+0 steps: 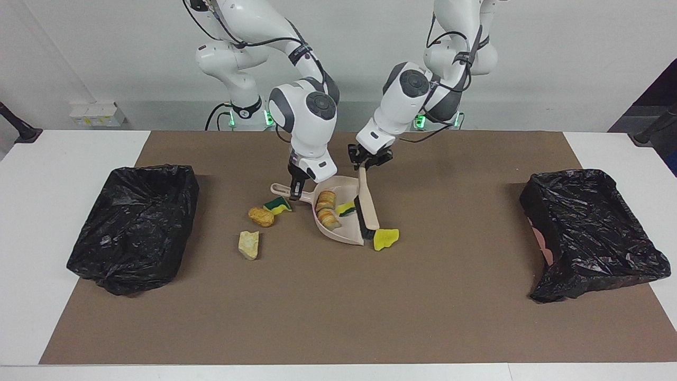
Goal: Sweep and dump trash in bin
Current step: 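Sweep the yellow sponge pieces into the dustpan with the left gripper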
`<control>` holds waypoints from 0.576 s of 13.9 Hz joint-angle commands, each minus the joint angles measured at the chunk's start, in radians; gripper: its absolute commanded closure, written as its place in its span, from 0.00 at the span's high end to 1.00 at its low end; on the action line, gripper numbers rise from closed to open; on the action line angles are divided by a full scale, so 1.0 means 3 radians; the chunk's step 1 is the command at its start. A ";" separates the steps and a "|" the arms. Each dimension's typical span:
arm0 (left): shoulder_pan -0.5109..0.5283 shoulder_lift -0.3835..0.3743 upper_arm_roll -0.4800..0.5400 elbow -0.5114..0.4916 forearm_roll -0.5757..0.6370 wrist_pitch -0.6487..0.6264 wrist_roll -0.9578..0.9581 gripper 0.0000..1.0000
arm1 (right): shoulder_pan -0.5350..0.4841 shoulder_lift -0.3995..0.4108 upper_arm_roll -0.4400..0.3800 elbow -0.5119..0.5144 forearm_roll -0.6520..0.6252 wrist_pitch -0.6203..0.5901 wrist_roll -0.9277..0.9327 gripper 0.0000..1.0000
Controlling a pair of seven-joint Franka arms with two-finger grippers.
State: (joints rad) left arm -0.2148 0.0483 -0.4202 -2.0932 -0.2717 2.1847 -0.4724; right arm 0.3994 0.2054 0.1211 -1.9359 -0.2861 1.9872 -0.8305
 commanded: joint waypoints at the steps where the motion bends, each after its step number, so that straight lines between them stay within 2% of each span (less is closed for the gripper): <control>1: 0.0015 0.0161 0.0081 0.0263 0.0190 -0.0073 0.0046 0.00 | -0.0022 0.0021 0.0026 -0.0026 -0.0048 0.0105 0.0079 0.00; 4: 0.0122 0.0253 0.0178 0.0361 0.0226 -0.0144 0.0107 0.00 | -0.0022 0.0021 0.0026 -0.0026 -0.0043 0.0100 0.0079 0.00; 6: 0.0138 0.0263 0.0367 0.0376 0.0434 -0.0231 0.0672 0.00 | -0.0017 0.0021 0.0026 -0.0026 -0.0048 0.0105 0.0079 0.00; 8: 0.0138 0.0395 0.0480 0.0396 0.0669 -0.0292 0.0980 0.00 | -0.0022 0.0021 0.0026 -0.0026 -0.0048 0.0090 0.0079 0.00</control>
State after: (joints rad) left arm -0.1807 0.1235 -0.2932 -2.0080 -0.1298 2.1332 -0.2580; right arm 0.3994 0.2055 0.1211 -1.9359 -0.2861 1.9873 -0.8305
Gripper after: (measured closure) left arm 0.727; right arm 0.678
